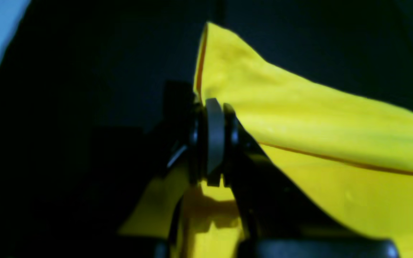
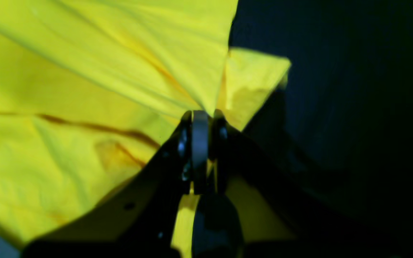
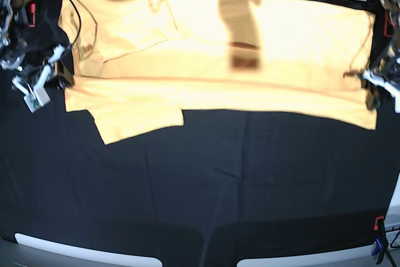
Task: Layout the t-shirt on the table in an organized manner, then fold the t-shirt properly
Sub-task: 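Fold the hem up over the shoulders with both grippers, then release the hem and lift both grippers away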
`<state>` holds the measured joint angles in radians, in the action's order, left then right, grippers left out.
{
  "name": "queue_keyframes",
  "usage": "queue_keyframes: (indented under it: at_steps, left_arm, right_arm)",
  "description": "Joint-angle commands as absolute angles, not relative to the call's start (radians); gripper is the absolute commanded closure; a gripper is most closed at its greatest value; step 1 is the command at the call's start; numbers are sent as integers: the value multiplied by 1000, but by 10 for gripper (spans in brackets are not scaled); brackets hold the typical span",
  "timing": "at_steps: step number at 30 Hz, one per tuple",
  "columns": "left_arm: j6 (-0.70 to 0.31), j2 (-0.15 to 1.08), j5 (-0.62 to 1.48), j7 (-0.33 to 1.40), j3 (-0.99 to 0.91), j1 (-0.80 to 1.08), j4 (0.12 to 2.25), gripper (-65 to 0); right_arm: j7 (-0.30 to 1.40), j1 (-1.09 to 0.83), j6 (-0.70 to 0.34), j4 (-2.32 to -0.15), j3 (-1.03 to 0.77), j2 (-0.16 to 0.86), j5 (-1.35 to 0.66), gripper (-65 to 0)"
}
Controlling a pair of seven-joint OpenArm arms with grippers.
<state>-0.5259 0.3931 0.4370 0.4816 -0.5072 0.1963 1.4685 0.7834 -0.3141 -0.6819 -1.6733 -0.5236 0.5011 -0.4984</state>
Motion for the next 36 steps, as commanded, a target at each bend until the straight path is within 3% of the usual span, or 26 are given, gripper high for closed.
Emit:
queue_keyframes:
  at_steps: [1, 15, 29, 30, 33, 36]
  left_arm:
    - [-516, 413, 447, 456, -519, 200, 1494, 0]
    - [-516, 413, 407, 509, -519, 255, 1499, 0]
    - [-516, 413, 368, 508, -519, 294, 1499, 0]
    - [-516, 413, 368, 508, -519, 294, 1499, 0]
    - [-516, 413, 368, 508, -519, 294, 1499, -23]
    - [-513, 414, 368, 502, -519, 294, 1499, -211]
  right_arm:
    - [769, -324, -682, -1696, -546, 524, -506, 0]
    - [772, -487, -682, -1698, -602, 523, -505, 0]
    - [833, -491, -681, -1698, -602, 524, -506, 0]
    - [844, -490, -681, -1698, -602, 524, -506, -17]
    - [854, -490, -681, -1698, -602, 524, -519, -185]
    - [854, -489, -681, -1698, -602, 524, -549, -253]
